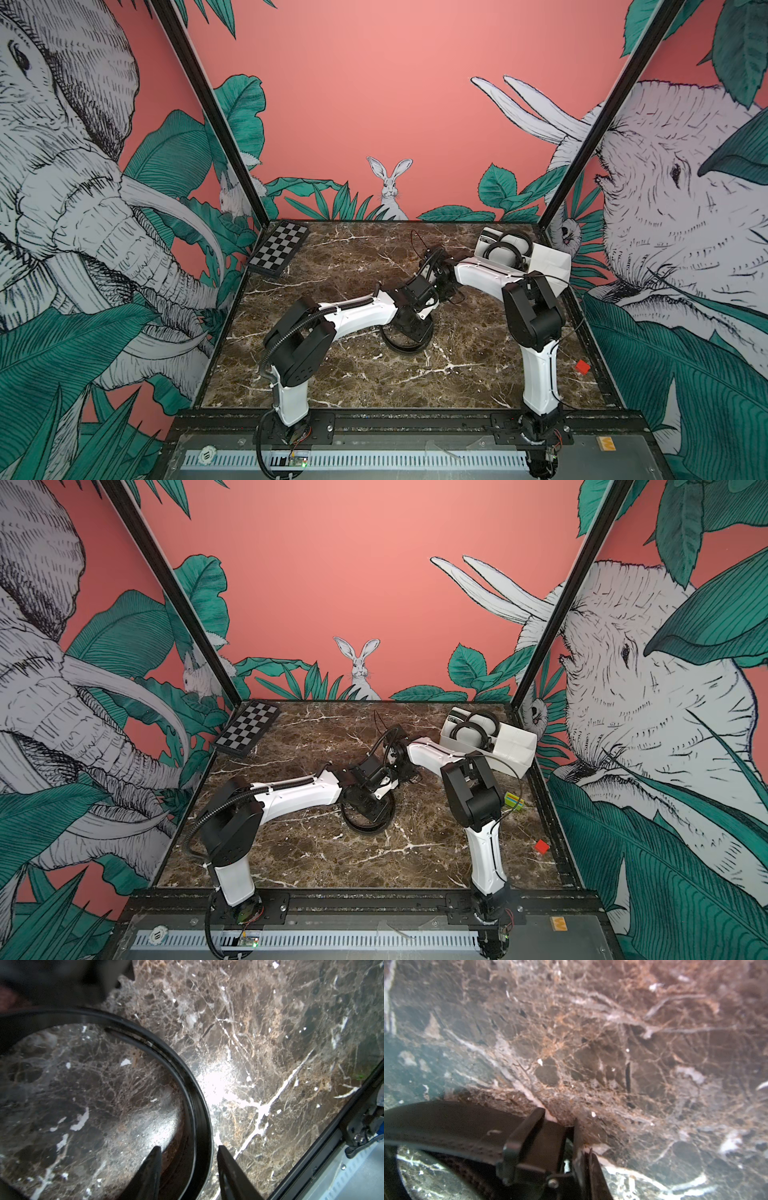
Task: Place the belts into the storage roll
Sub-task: Roll the belt at the center of the board.
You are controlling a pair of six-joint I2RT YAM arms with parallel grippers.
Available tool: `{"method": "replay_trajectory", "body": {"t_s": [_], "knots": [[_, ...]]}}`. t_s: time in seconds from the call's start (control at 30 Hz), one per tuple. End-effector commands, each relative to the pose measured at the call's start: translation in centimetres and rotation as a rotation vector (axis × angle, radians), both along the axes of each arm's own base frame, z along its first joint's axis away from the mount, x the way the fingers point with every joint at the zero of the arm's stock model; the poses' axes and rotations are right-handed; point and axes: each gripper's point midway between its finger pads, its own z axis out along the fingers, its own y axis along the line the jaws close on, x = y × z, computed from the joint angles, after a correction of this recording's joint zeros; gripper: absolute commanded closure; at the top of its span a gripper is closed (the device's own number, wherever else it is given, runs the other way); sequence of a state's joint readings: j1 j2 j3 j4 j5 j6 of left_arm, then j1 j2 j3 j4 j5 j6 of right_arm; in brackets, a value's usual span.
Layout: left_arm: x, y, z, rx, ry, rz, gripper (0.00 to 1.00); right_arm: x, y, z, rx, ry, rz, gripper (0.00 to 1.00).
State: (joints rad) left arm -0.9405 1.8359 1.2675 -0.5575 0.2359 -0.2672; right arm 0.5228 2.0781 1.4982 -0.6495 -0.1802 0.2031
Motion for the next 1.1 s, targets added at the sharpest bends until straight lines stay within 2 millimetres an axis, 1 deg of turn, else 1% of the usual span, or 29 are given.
{"method": "replay_trajectory", "body": {"t_s": [0.0,0.13,0.27,0.37,0.43,0.5,0.57,0.6,0.63,0.67,0.9,1.07], "knots": [[-1.5,0.6,-1.9,0.043,0.05,-0.018,0.54,-1.4,-1.2,-1.4,-0.037,0.063,-0.02,1.0],[-1.4,1.4,-3.2,0.087,0.047,0.009,0.59,-1.3,-1.1,-1.3,-0.031,0.062,-0.021,1.0],[-1.3,1.5,-3.5,0.085,0.044,0.025,0.63,-1.4,-1.1,-1.3,-0.027,0.063,-0.023,1.0],[-1.3,1.5,-3.5,0.083,0.041,0.032,0.7,-1.6,-1.2,-1.4,-0.027,0.067,-0.021,1.0],[-1.2,1.8,-3.7,0.102,0.037,0.044,0.77,-1.6,-1.2,-1.5,-0.028,0.07,-0.022,1.0],[-1.1,2.1,-3.9,0.112,0.034,0.051,0.8,-1.7,-1.3,-1.4,-0.029,0.069,-0.023,1.0],[-1.2,2.3,-3.9,0.119,0.034,0.059,0.79,-1.7,-1.4,-1.3,-0.028,0.066,-0.024,1.0],[-1.1,2.5,-3.7,0.124,0.028,0.064,0.75,-1.7,-1.4,-1.2,-0.032,0.063,-0.022,1.0],[-1.1,2.7,-3.6,0.129,0.027,0.07,0.67,-1.7,-1.4,-1.1,-0.031,0.061,-0.022,1.0],[-1.1,2.7,-3.4,0.129,0.023,0.074,0.66,-1.6,-1.5,-1.1,-0.031,0.061,-0.023,1.0],[-0.5,3.4,-2.9,0.15,-0.012,0.093,0.64,-1.7,-1.3,-0.9,-0.022,0.064,-0.019,1.0],[-0.4,4.0,-3.4,0.175,-0.017,0.1,0.65,-1.7,-1.4,-0.9,-0.024,0.064,-0.019,1.0]]}}
